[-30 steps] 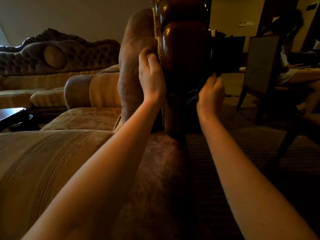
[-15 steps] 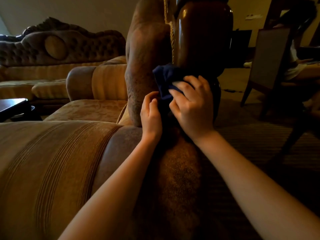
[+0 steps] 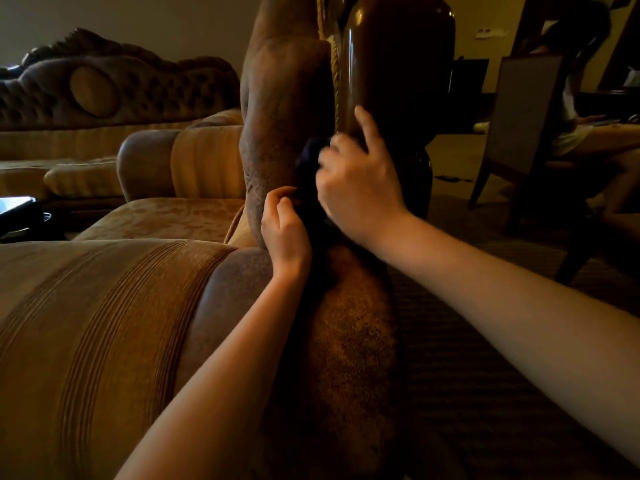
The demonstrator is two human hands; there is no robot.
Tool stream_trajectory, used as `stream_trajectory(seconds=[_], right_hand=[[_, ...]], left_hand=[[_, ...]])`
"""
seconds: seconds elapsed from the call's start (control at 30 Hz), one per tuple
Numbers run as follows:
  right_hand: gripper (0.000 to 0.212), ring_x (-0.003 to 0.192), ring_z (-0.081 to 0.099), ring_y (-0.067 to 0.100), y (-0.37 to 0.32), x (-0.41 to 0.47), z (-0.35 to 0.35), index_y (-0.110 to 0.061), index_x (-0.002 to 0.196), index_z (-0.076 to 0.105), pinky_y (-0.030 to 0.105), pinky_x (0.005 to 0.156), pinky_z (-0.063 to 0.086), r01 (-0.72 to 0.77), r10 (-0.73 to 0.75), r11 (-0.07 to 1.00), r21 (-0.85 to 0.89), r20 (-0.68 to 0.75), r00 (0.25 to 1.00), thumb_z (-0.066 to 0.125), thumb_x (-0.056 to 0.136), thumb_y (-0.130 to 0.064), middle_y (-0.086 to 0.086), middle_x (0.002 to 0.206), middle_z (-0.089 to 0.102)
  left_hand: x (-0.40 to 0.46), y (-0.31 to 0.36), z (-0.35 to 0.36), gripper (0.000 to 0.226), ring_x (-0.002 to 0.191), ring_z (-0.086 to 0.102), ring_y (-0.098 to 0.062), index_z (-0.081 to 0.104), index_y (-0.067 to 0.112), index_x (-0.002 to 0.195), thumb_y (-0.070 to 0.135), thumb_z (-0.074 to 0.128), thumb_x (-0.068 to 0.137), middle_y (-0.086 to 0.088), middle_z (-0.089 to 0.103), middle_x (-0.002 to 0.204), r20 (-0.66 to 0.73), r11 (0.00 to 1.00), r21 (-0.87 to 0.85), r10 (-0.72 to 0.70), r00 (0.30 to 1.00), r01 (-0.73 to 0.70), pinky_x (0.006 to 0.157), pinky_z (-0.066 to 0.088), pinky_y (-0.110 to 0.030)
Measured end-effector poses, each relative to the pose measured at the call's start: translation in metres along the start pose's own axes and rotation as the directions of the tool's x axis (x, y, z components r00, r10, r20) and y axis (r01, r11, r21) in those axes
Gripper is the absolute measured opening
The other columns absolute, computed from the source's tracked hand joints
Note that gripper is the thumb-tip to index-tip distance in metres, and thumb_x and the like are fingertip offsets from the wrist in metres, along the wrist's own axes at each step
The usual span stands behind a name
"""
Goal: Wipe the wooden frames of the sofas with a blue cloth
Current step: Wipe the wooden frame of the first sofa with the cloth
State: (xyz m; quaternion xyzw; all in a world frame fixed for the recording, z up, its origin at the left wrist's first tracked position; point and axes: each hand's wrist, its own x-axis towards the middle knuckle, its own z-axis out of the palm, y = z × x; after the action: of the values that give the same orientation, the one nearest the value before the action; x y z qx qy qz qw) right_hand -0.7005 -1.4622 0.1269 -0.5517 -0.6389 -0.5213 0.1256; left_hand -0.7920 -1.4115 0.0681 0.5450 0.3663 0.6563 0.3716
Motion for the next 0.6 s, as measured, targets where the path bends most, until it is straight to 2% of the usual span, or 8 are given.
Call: stream_trajectory(seconds=[0.1, 0.17, 0.23, 0.3, 0.37, 0.47, 0.53, 0.6], right_hand=[[0.03, 0.092, 0.063, 0.026, -0.005, 0.008, -0.006, -0.015, 0.069, 0.074, 0.053, 0.108, 0.033, 0.002, 0.004, 0.994, -0.106, 0.061, 0.998, 0.048, 0.085, -0.014, 0.004, 0.073, 0.068], [0.03, 0.094, 0.062, 0.024, -0.018, -0.003, -0.004, -0.017, 0.072, 0.074, 0.052, 0.11, 0.032, 0.121, -0.086, 0.976, -0.183, 0.185, 0.979, 0.047, 0.083, -0.016, 0.001, 0.072, 0.067], [0.031, 0.109, 0.054, 0.028, -0.028, -0.017, 0.001, -0.018, 0.093, 0.073, 0.055, 0.115, 0.011, 0.331, -0.269, 0.939, -0.096, 0.397, 0.878, 0.042, 0.092, -0.017, 0.003, 0.089, 0.068], [0.034, 0.119, 0.045, 0.03, -0.028, -0.022, 0.002, -0.017, 0.106, 0.068, 0.056, 0.113, -0.004, 0.415, -0.361, 0.91, -0.001, 0.491, 0.793, 0.035, 0.098, -0.019, 0.004, 0.1, 0.066], [0.03, 0.115, 0.048, 0.028, -0.023, -0.025, 0.005, -0.017, 0.099, 0.069, 0.057, 0.113, 0.0, 0.43, -0.407, 0.902, 0.048, 0.427, 0.807, 0.039, 0.097, -0.018, 0.003, 0.094, 0.065], [0.022, 0.105, 0.06, 0.025, -0.009, -0.047, 0.017, -0.017, 0.08, 0.073, 0.059, 0.11, 0.025, 0.358, -0.362, 0.932, 0.063, 0.089, 0.928, 0.054, 0.09, -0.017, 0.002, 0.084, 0.067], [0.022, 0.12, 0.055, 0.025, 0.001, -0.075, 0.029, -0.015, 0.093, 0.072, 0.058, 0.111, 0.024, 0.25, -0.24, 0.958, 0.138, -0.082, 0.967, 0.05, 0.094, -0.015, 0.005, 0.109, 0.068], [0.022, 0.129, 0.046, 0.024, 0.005, -0.097, 0.032, -0.016, 0.105, 0.069, 0.057, 0.109, 0.024, 0.165, -0.129, 0.967, 0.192, -0.189, 0.974, 0.048, 0.097, -0.015, 0.005, 0.129, 0.059]], left_hand=[[0.004, -0.004, -0.003, 0.033, 0.091, 0.058, -0.021, 0.059, 0.012, 0.096, 0.027, 0.033, 0.084, -0.008, 0.061, 0.094, -0.085, 1.0, -0.029, -0.013, 0.996, 0.011, 0.084, 0.048, -0.039], [0.005, -0.004, -0.006, 0.032, 0.086, 0.056, -0.019, 0.057, 0.014, 0.089, 0.029, 0.031, 0.079, -0.009, 0.06, 0.09, -0.149, 0.998, -0.056, -0.026, 0.988, 0.017, 0.081, 0.047, -0.039], [0.004, -0.003, -0.007, 0.033, 0.08, 0.054, -0.013, 0.057, 0.011, 0.088, 0.028, 0.03, 0.079, -0.004, 0.058, 0.085, -0.187, 0.995, -0.095, -0.037, 0.982, 0.02, 0.076, 0.046, -0.033], [0.004, -0.002, -0.007, 0.033, 0.077, 0.053, -0.01, 0.057, 0.011, 0.088, 0.028, 0.029, 0.079, -0.001, 0.057, 0.082, -0.185, 0.993, -0.117, -0.043, 0.982, 0.022, 0.071, 0.044, -0.026], [0.002, -0.002, -0.007, 0.032, 0.077, 0.053, -0.009, 0.057, 0.013, 0.087, 0.028, 0.03, 0.08, 0.0, 0.057, 0.081, -0.16, 0.995, -0.102, -0.023, 0.987, 0.007, 0.071, 0.043, -0.024], [-0.002, 0.0, -0.006, 0.032, 0.08, 0.055, -0.006, 0.058, 0.013, 0.091, 0.027, 0.031, 0.082, 0.002, 0.058, 0.084, -0.052, 0.997, -0.069, 0.034, 0.998, -0.038, 0.073, 0.044, -0.022], [-0.004, 0.0, -0.003, 0.034, 0.088, 0.057, -0.005, 0.059, 0.013, 0.099, 0.028, 0.032, 0.085, 0.001, 0.06, 0.092, 0.073, 0.996, -0.042, 0.084, 0.994, -0.081, 0.081, 0.048, -0.025], [-0.011, -0.001, 0.002, 0.036, 0.104, 0.057, -0.014, 0.058, 0.017, 0.11, 0.032, 0.032, 0.091, -0.003, 0.059, 0.108, 0.209, 0.982, 0.019, 0.179, 0.961, -0.187, 0.095, 0.046, -0.04]])
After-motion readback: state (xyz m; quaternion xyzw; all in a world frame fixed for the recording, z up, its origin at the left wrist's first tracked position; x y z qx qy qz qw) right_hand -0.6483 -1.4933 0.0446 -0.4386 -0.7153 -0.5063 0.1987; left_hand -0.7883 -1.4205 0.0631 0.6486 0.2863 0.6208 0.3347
